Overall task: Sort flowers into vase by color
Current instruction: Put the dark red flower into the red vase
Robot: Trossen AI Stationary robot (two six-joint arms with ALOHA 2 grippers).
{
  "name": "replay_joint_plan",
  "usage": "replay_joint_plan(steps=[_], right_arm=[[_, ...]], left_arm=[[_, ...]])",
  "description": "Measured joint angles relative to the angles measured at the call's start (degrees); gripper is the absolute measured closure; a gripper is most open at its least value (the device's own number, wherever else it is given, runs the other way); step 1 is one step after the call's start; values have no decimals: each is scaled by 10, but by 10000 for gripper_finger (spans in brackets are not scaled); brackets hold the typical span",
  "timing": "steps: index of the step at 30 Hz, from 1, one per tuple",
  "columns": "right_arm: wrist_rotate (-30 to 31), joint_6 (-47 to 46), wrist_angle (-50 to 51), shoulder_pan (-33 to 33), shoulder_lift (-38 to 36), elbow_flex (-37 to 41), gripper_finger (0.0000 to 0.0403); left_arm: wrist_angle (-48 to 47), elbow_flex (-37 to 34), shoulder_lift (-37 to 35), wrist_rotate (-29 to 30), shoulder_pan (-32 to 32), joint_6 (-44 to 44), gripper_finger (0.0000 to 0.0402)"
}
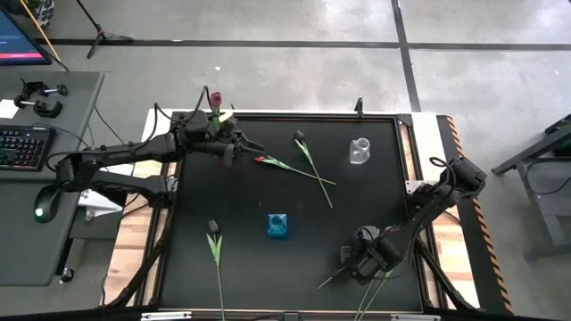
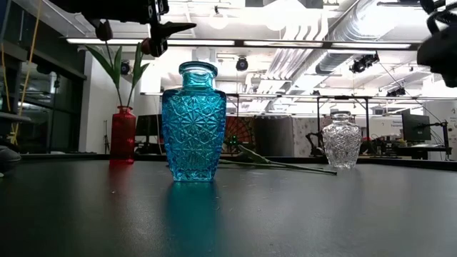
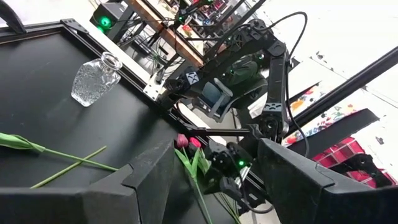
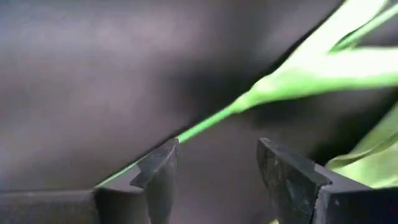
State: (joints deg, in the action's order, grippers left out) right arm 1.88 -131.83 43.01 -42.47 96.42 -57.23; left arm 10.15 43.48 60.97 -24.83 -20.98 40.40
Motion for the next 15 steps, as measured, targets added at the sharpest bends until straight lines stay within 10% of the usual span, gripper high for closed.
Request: replay_joint_plan(steps=[15], right_arm=[[10,-1,56,57,4,1,197]], left_arm=[[0,0,0,-1,0,5,181]])
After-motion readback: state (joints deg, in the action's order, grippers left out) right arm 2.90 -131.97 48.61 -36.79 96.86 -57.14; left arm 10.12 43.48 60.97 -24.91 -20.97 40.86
